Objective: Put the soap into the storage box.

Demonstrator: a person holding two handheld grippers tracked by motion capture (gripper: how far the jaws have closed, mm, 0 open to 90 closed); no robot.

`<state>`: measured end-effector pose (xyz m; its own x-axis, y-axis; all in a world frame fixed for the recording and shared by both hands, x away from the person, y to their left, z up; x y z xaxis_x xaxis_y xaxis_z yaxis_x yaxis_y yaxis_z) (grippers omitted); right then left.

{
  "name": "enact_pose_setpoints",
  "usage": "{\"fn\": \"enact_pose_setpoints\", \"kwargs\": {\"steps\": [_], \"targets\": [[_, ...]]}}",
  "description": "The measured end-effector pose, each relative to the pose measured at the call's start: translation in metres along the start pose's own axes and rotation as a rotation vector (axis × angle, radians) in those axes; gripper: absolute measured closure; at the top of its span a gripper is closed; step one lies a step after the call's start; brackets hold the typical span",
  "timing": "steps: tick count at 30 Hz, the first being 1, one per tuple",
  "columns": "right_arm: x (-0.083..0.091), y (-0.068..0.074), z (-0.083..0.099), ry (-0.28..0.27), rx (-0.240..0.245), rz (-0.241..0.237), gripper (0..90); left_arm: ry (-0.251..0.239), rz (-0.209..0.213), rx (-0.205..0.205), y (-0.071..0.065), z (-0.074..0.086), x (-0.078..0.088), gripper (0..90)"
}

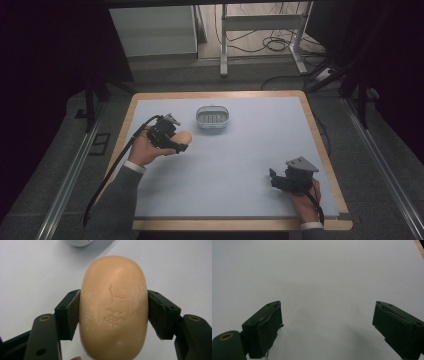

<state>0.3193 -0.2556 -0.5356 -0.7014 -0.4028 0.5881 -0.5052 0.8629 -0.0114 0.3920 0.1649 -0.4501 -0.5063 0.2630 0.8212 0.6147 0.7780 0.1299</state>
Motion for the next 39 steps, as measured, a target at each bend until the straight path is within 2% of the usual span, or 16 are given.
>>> {"fn": "enact_pose_setpoints", "kwargs": {"steps": [39], "targets": [[-0.001, 0.001, 0.0, 0.004, 0.004, 0.002, 9.0, 0.026, -0.025, -0.006, 0.009, -0.026, -0.011, 32.5]]}}
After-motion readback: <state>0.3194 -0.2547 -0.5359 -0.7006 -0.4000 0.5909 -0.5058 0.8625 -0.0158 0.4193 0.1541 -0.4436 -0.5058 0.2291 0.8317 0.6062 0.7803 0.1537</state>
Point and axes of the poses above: each handheld gripper's, and its own axes: x roughly backward along the jaws, z roughly out of its underside, y roughly to its left, the point moved 1 cm from there along -x, roughly forward along the jaws, and after that the axes turned 11 degrees about -z, right-handed, at the moved point
